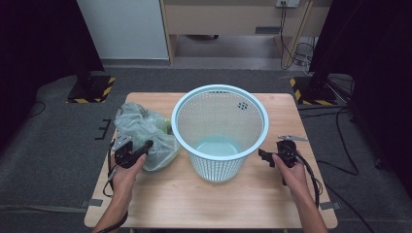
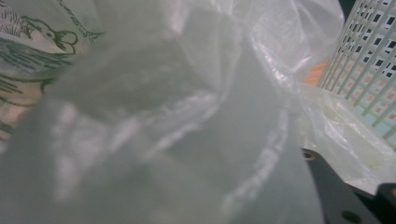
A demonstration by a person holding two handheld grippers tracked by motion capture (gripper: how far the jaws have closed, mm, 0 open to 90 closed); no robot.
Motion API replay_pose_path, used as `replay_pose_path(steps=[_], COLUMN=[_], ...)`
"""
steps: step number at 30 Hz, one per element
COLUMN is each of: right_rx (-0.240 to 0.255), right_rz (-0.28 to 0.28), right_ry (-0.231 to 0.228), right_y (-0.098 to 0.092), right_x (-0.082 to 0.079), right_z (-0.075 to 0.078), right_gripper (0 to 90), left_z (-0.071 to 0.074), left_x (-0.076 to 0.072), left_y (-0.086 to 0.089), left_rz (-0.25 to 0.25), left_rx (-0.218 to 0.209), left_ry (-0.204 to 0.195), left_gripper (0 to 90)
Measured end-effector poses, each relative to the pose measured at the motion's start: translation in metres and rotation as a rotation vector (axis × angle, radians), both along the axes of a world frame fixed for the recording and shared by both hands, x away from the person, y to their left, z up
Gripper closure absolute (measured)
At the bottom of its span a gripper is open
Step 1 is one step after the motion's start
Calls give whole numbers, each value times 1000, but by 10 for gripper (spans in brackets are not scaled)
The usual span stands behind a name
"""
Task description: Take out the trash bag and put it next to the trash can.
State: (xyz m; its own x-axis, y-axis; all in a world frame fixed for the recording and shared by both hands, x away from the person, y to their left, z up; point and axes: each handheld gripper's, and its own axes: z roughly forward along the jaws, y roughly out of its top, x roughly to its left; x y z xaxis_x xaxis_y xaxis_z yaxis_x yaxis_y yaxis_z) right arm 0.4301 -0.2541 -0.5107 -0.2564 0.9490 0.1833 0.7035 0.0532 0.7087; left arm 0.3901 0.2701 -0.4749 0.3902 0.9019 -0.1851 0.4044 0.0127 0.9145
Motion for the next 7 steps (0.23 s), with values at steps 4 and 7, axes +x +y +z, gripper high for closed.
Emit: replay_pose_path(steps=[4, 7], right_rx=[-51, -94], right_rz=[-11, -10], right_ry=[32, 10], right_y=[2, 6], right_x=[0, 0], right_z=[-18, -21], right_gripper=[96, 92], left_z=[-2, -2], left_x=[0, -1], left_y=[0, -1], left_rz=[6, 3], left_rx=[-6, -5], left_ry=[1, 0], left_gripper=[606, 590])
